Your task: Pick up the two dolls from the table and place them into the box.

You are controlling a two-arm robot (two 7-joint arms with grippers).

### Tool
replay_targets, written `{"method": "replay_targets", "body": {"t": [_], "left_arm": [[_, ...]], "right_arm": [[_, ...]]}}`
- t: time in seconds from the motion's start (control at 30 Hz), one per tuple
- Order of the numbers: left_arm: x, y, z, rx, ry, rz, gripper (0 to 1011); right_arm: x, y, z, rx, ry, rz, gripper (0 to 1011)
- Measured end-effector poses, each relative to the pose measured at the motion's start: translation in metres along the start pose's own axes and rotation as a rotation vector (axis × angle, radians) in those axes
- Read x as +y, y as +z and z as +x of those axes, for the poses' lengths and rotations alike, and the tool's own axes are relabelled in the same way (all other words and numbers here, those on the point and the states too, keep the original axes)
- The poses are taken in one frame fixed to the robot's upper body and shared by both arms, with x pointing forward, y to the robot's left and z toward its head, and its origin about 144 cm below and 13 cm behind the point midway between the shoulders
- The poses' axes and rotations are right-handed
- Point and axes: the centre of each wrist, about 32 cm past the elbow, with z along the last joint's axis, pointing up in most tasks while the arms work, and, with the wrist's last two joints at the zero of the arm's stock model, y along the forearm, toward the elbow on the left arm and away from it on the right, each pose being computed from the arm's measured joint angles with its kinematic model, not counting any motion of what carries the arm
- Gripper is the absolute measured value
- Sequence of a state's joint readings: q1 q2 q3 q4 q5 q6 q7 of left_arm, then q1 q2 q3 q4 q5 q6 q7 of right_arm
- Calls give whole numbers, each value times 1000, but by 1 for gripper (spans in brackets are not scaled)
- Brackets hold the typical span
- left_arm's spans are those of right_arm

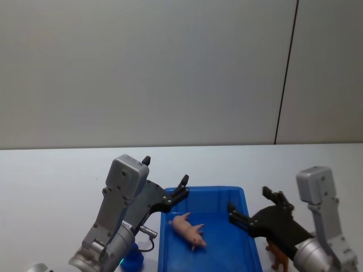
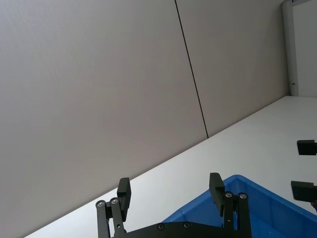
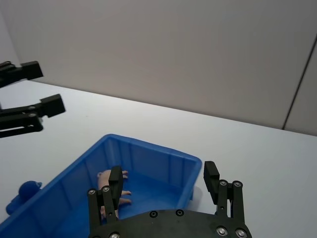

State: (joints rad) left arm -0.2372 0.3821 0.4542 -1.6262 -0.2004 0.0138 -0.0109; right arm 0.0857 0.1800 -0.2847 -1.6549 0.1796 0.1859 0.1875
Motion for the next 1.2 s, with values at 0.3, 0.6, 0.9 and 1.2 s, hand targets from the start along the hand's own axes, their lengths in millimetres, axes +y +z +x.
{"method": "replay_targets", "body": {"t": [0.3, 0.6, 0.9, 1.2], "left_arm": [[0, 0, 0, 0, 0, 0, 1001], [0, 0, 0, 0, 0, 0, 1001], [0, 0, 0, 0, 0, 0, 1001], [0, 0, 0, 0, 0, 0, 1001]], "right_arm": [[-14, -2, 5, 2, -68, -43, 1001], [-24, -13, 9, 13, -108, -111, 1001], [-32, -25, 9, 20, -132, -172, 1001], [-36, -35, 7, 27, -142, -215, 1001]]}}
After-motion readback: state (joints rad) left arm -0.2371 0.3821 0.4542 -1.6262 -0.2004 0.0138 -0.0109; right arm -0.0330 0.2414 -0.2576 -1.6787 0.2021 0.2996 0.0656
